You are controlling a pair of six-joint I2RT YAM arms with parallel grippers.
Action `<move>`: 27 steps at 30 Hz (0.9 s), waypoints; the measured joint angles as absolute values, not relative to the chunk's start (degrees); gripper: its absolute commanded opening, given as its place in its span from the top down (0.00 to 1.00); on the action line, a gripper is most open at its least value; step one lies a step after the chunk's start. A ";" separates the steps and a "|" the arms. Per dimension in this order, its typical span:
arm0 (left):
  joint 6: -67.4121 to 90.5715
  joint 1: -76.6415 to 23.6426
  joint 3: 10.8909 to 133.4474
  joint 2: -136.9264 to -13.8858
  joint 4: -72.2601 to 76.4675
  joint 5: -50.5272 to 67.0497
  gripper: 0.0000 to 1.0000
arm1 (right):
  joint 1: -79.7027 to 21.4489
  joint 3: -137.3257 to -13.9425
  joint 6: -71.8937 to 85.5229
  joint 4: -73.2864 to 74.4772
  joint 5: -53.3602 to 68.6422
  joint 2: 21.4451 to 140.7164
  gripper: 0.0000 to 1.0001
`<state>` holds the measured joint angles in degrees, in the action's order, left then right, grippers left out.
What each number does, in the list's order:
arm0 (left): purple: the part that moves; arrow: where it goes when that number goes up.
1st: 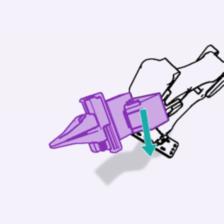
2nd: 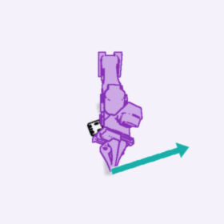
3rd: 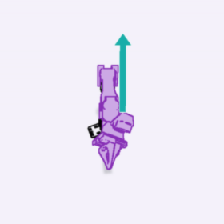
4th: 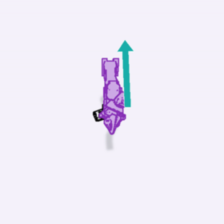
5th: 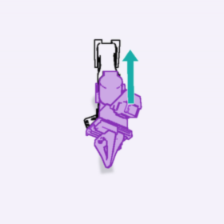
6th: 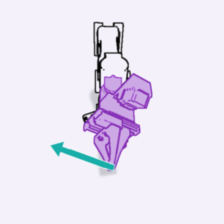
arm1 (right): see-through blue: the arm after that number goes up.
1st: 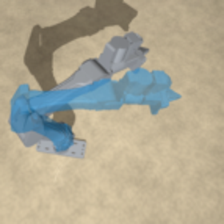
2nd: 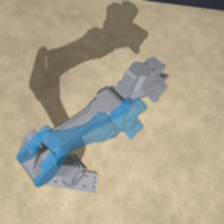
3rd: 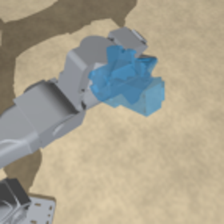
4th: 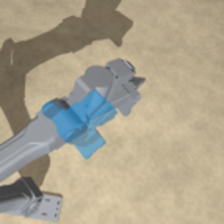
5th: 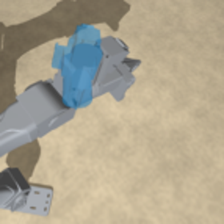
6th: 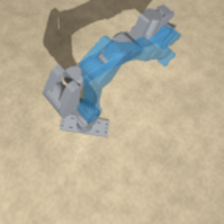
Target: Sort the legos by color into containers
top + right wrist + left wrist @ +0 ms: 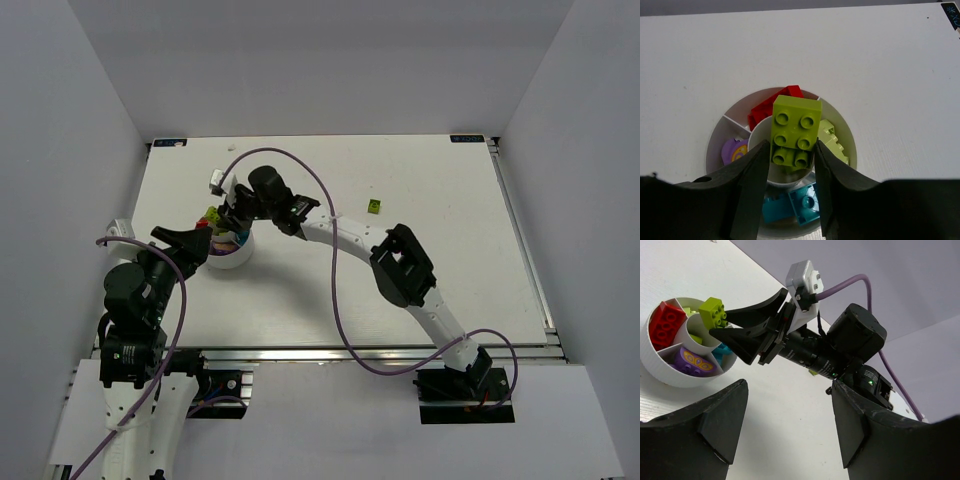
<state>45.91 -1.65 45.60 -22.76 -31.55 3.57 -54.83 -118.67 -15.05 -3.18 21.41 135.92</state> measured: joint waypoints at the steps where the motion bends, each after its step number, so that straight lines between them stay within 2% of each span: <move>1: 45.91 -1.65 45.60 -22.76 -31.55 3.55 0.23 | -54.83 -118.56 -15.00 -3.16 21.34 136.05 0.52; 7: 45.91 -1.65 45.60 -22.76 -31.53 3.55 0.23 | -54.83 -118.21 -15.16 -3.22 21.12 136.40 0.44; 14: 45.91 -1.65 45.60 -22.87 -31.44 3.55 0.23 | -54.78 -117.89 -15.18 -3.53 21.10 136.22 0.39; 19: 45.95 -1.65 45.60 -22.98 -31.35 3.60 0.23 | -53.52 -111.96 -14.44 -3.14 20.84 131.70 0.34; 25: 46.57 -1.65 44.86 -22.90 -30.30 3.86 0.22 | -44.80 -102.89 -10.37 -1.32 18.22 120.53 0.30; 27: 46.70 -1.65 44.05 -22.92 -29.56 4.08 0.22 | -39.79 -99.74 -8.56 -0.64 15.86 116.84 0.25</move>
<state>46.70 -1.65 44.05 -22.92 -29.56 4.08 -39.79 -99.74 -8.56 -0.64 15.86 116.84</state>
